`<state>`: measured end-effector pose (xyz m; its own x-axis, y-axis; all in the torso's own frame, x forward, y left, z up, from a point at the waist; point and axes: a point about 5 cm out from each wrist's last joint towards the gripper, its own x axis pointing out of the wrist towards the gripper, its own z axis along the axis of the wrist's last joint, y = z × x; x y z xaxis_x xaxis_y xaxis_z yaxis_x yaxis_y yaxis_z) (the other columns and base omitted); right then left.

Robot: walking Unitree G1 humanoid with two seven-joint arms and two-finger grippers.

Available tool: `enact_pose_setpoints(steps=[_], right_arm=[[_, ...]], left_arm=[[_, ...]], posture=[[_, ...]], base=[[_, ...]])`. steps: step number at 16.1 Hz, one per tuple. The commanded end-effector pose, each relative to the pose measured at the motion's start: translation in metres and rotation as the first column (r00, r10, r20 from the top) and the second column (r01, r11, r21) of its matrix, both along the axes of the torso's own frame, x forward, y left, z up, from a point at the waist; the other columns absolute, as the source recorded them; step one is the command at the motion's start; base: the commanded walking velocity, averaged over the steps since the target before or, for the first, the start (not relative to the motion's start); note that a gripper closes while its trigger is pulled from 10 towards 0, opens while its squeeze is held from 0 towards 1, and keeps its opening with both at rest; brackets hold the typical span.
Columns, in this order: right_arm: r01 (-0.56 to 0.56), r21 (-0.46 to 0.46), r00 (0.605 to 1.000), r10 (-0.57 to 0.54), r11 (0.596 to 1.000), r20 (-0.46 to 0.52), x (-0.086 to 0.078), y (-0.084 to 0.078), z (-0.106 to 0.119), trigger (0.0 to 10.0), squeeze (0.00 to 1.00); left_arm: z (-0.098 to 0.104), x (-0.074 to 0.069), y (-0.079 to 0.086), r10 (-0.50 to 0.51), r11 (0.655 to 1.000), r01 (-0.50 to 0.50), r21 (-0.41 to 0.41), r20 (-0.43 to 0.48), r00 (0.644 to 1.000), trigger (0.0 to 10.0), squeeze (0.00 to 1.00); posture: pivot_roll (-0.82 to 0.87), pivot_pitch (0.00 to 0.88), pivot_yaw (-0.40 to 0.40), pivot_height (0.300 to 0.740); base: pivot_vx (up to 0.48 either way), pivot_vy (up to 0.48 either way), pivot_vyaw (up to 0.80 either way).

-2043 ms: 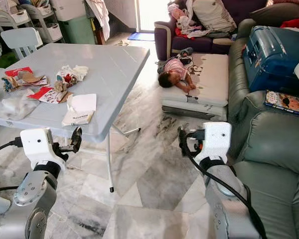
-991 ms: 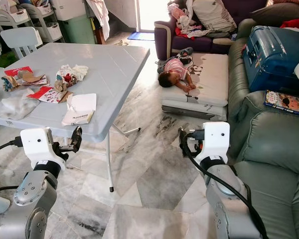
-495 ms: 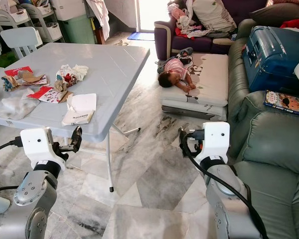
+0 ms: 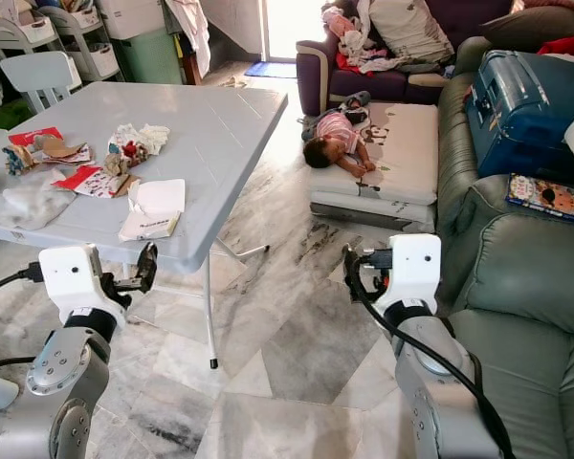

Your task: Picking trash to rubbish bin

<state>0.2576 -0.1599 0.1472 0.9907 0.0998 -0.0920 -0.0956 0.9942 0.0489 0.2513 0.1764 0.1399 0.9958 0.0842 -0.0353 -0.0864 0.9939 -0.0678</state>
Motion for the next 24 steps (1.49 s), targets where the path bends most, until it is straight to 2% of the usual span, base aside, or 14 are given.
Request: enact_pose_setpoints(steps=[1,12,24], right_arm=[[-0.017,0.019,1.0,0.016,1.0,0.027,-0.0013,0.0016,0.0038,10.0,0.0],[-0.002,0.006,0.999,0.002,1.0,0.034,-0.0004,-0.0021,0.0044,10.0,0.0],[0.004,0.006,0.999,-0.004,1.0,0.034,0.0005,-0.0022,0.0034,10.0,0.0]], left_arm=[[0.0001,0.0002,0.0001,0.008,1.0,-0.008,0.016,0.002,1.0,10.0,0.0],[-0.0037,-0.0001,-0.0062,-0.022,0.999,0.021,-0.029,-0.012,1.0,10.0,0.0],[-0.0066,0.0012,-0.0034,-0.007,0.999,0.006,-0.035,-0.031,0.999,10.0,0.0]], posture=[[0.03,0.0,0.006,0.74],[0.03,0.0,0.007,0.74],[0.03,0.0,0.007,0.74]], base=[[0.0,0.0,0.0],[0.0,0.0,0.0],[0.0,0.435,0.0]])
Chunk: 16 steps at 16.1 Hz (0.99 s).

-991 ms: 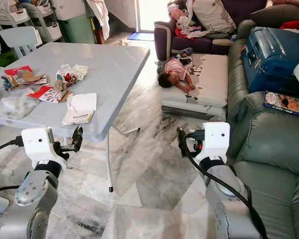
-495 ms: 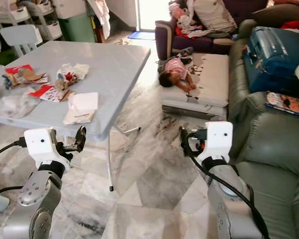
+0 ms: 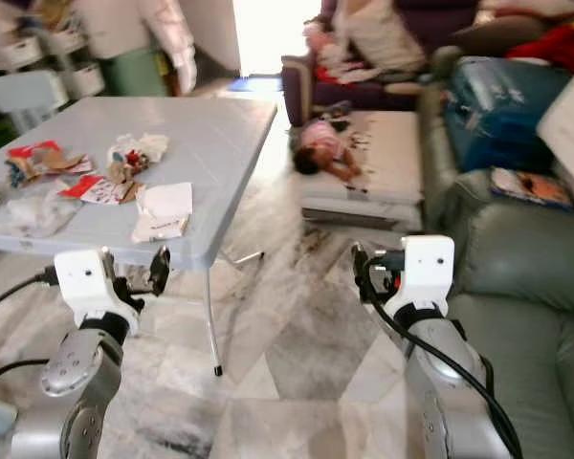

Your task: Picking trash to rubbish bin

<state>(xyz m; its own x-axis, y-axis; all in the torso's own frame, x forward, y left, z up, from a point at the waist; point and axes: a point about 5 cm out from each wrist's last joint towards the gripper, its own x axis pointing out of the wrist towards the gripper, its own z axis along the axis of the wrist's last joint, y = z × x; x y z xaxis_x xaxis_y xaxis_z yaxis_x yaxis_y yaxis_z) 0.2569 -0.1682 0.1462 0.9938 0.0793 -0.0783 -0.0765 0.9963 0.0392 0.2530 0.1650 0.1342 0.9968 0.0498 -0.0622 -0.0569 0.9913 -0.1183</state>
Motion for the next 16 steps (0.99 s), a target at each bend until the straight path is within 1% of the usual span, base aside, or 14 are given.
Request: enact_pose_setpoints(steps=[1,7,9,10,12,13,14,15,16], right_arm=[[-0.016,0.014,1.0,0.016,1.0,0.021,0.002,0.006,0.004,10.0,0.0],[-0.014,0.01,1.0,0.014,1.0,0.027,0.004,0.006,0.005,10.0,0.0],[-0.011,0.003,0.999,0.011,1.0,0.037,0.007,0.004,0.008,10.0,0.0],[-0.014,-0.003,0.999,0.015,1.0,0.044,0.009,0.003,0.009,10.0,0.0],[-0.023,-0.011,0.998,0.023,1.0,0.052,0.011,0.003,0.011,10.0,0.0],[-0.04,-0.028,0.997,0.041,0.999,0.057,0.013,0.005,0.012,10.0,0.0],[-0.036,-0.018,0.998,0.037,0.999,0.056,0.012,0.005,0.011,10.0,0.0],[-0.035,-0.014,0.998,0.036,0.999,0.056,0.013,0.006,0.011,10.0,0.0],[-0.035,-0.015,0.998,0.036,0.999,0.057,0.014,0.006,0.011,10.0,0.0]], left_arm=[[-0.001,0.0,0.009,0.026,0.999,-0.026,0.02,-0.008,1.0,10.0,0.0],[-0.001,0.002,0.009,0.028,0.999,-0.028,0.025,-0.007,1.0,10.0,0.0],[0.003,0.005,0.009,0.033,0.999,-0.034,0.034,0.013,0.999,10.0,0.0],[0.004,0.007,0.009,0.037,0.999,-0.038,0.021,0.019,0.999,10.0,0.0],[0.006,0.008,0.01,0.049,0.998,-0.05,0.025,0.032,0.998,10.0,0.0],[0.008,0.008,0.013,0.067,0.997,-0.069,0.042,0.043,0.997,10.0,0.0],[0.008,0.008,0.013,0.066,0.997,-0.067,0.037,0.042,0.997,10.0,0.0],[0.009,0.009,0.013,0.072,0.996,-0.074,0.05,0.049,0.996,10.0,0.0],[0.011,0.01,0.013,0.054,0.994,-0.061,0.087,0.08,0.995,10.0,0.0]], posture=[[0.03,0.0,0.007,0.74],[0.03,0.0,0.009,0.74],[0.03,0.0,0.009,0.74],[0.03,0.0,0.009,0.74],[0.03,0.0,0.009,0.74],[0.03,0.0,0.009,0.74],[0.03,0.0,0.009,0.74],[0.04,0.0,0.005,0.74],[0.04,0.0,0.005,0.74]], base=[[0.0,0.48,0.0],[0.0,0.48,0.0],[0.0,0.0,0.0],[0.0,0.0,0.0],[0.0,0.0,0.0],[0.0,0.0,0.8],[0.0,0.0,0.8],[0.0,0.0,0.8],[0.0,0.0,0.8]])
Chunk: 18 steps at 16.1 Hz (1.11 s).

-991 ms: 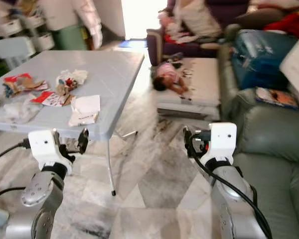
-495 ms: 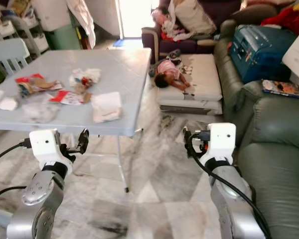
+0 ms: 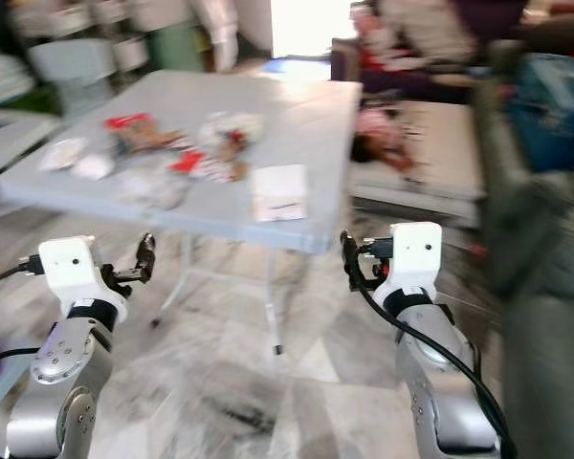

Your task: Picking trash to rubbish bin

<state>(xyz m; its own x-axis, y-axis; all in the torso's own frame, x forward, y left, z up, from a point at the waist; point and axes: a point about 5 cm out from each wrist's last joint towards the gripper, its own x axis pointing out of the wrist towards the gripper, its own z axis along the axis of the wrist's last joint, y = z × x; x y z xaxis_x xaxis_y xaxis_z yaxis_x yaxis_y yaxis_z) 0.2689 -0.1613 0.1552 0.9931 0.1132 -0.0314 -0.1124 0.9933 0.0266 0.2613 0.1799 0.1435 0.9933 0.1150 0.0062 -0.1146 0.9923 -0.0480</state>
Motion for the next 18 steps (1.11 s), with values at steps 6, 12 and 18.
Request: enact_pose_setpoints(steps=[6,12,18], right_arm=[[-0.002,-0.011,1.0,0.002,1.0,0.02,0.004,0.0003,0.0026,10.0,0.0],[-0.039,-0.027,0.998,0.04,0.999,0.038,0.0066,0.0054,0.0062,10.0,0.0],[-0.032,-0.022,0.999,0.033,0.999,0.04,0.0074,0.0049,0.0066,10.0,0.0]], left_arm=[[0.0029,0.0066,-0.0011,-0.027,1.0,0.027,0.002,0.014,1.0,10.0,0.0],[0.0053,0.007,-0.0067,-0.053,0.998,0.054,-0.02,0.023,0.998,10.0,0.0],[0.0045,0.0068,-0.0081,-0.059,0.997,0.061,-0.046,0.025,0.998,10.0,0.0]], posture=[[0.04,0.0,0.009,0.74],[0.04,0.0,0.004,0.74],[0.04,0.0,0.0,0.74]], base=[[0.0,0.0,0.61],[0.0,0.0,0.44],[0.0,0.0,0.46]])
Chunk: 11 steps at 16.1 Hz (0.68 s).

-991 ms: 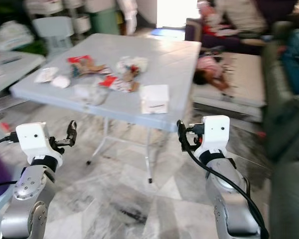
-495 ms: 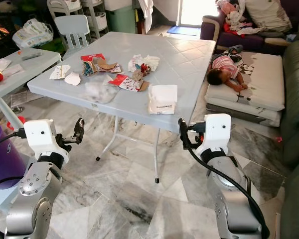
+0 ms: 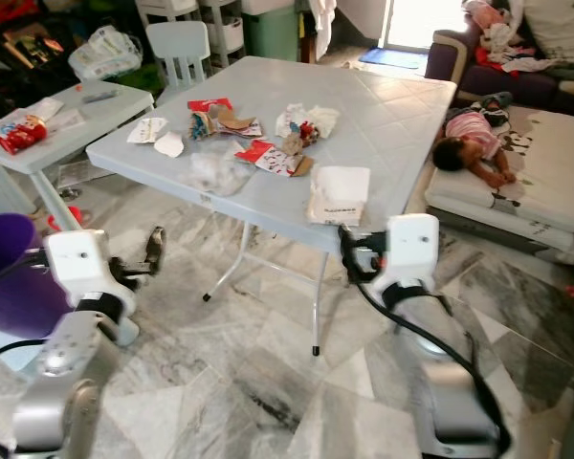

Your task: Picking trash to rubbish bin

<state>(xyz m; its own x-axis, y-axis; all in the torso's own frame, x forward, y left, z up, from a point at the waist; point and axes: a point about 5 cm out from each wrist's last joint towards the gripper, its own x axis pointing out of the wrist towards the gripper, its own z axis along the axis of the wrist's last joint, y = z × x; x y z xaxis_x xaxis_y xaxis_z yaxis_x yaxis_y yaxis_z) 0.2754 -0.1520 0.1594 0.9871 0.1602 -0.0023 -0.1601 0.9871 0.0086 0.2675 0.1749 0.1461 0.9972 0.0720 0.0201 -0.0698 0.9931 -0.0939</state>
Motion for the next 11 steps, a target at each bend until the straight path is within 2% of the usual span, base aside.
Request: enact_pose_setpoints(steps=[1,4,11], right_arm=[[0.015,-0.004,1.0,-0.015,1.0,0.008,0.0008,-0.0042,0.0024,10.0,0.0],[0.0,-0.008,1.0,0.0,1.0,0.012,0.0009,-0.0013,0.0031,10.0,0.0],[-0.015,-0.018,1.0,0.016,1.0,0.021,0.0009,0.0009,0.0048,10.0,0.0]], left_arm=[[0.0018,0.0005,-0.0031,-0.014,1.0,0.014,-0.007,0.006,1.0,10.0,0.0],[-0.0006,-0.0001,-0.0026,-0.021,1.0,0.021,-0.008,0.004,1.0,10.0,0.0],[-0.0012,-0.0006,-0.0046,-0.032,0.999,0.033,-0.008,0.002,0.999,10.0,0.0]], posture=[[0.03,0.0,-0.002,0.74],[0.03,0.0,-0.007,0.74],[0.03,0.0,-0.008,0.74]], base=[[0.0,0.0,0.0],[0.17,0.0,0.0],[0.304,0.0,0.0]])
